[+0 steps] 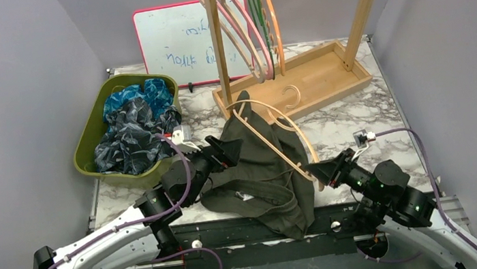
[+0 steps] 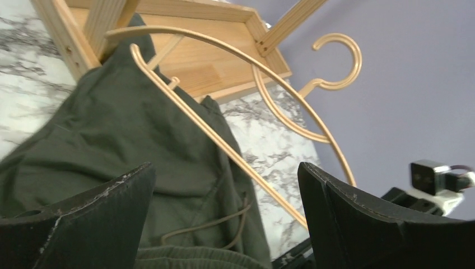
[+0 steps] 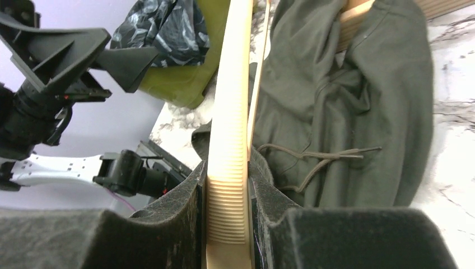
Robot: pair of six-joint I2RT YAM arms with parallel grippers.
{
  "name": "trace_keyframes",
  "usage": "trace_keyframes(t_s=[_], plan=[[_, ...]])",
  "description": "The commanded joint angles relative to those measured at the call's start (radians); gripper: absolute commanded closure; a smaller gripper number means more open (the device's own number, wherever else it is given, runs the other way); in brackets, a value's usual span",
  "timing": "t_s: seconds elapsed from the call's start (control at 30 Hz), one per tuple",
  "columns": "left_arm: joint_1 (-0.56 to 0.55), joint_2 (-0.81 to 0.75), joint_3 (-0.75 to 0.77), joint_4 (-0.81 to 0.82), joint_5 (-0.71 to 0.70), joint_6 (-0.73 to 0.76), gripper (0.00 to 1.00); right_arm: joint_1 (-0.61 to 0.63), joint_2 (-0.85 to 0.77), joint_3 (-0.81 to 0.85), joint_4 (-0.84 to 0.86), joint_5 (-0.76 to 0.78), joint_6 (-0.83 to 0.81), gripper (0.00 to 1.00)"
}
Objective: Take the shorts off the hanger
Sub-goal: Place the hanger on the clothes rod.
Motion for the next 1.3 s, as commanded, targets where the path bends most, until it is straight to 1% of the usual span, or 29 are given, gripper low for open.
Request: trace_keyframes(t_s=[0.0,0.13,0.27,0.4,0.5,0.6,0.67,0.8,0.83,0.9,1.0,1.13,1.2,1.27], plan=[[0.002,0.003,0.063,-0.119,-0.047,0.157,0.01,-0.002,-0.005,0.055,-0.059,0.174,-0.013,0.99],[0.002,0.030,0.102,-0.192,-0.083,0.207,0.01,-0.002,0.010,0.109,-0.102,0.307,-0.029,0.99],[0.002,0.048,0.108,-0.207,-0.077,0.246,0.01,-0.002,0.009,0.149,-0.107,0.379,-0.064,0.99],[0.002,0.054,0.097,-0.192,-0.069,0.282,0.01,-0.002,0.010,0.178,-0.102,0.422,-0.099,0.99],[0.002,0.058,0.083,-0.182,-0.092,0.298,0.01,-0.002,0.028,0.196,-0.091,0.432,-0.128,0.99],[0.002,0.076,0.082,-0.169,-0.031,0.392,0.01,-0.002,0.062,0.210,-0.078,0.447,-0.151,0.99],[0.002,0.091,0.089,-0.177,-0.015,0.409,0.01,-0.002,0.094,0.215,-0.052,0.454,-0.183,0.99],[0.002,0.112,0.101,-0.198,-0.024,0.402,0.01,-0.003,0.211,0.230,0.031,0.467,-0.299,0.99],[0.002,0.113,0.102,-0.199,-0.022,0.403,0.01,-0.003,0.254,0.245,0.032,0.471,-0.293,0.99],[0.002,0.110,0.096,-0.191,-0.019,0.404,0.01,-0.002,0.361,0.274,0.067,0.457,-0.352,0.99],[0.002,0.097,0.076,-0.175,-0.013,0.403,0.01,-0.003,0.500,0.347,0.059,0.530,-0.383,0.99],[0.002,0.068,0.056,-0.167,0.001,0.403,0.01,-0.003,0.582,0.422,0.162,0.520,-0.484,0.99],[0.002,0.055,0.054,-0.173,0.005,0.414,0.01,-0.003,0.618,0.458,0.214,0.519,-0.566,0.99],[0.002,0.042,0.050,-0.182,0.001,0.417,0.01,-0.002,0.679,0.514,0.233,0.492,-0.622,0.99]])
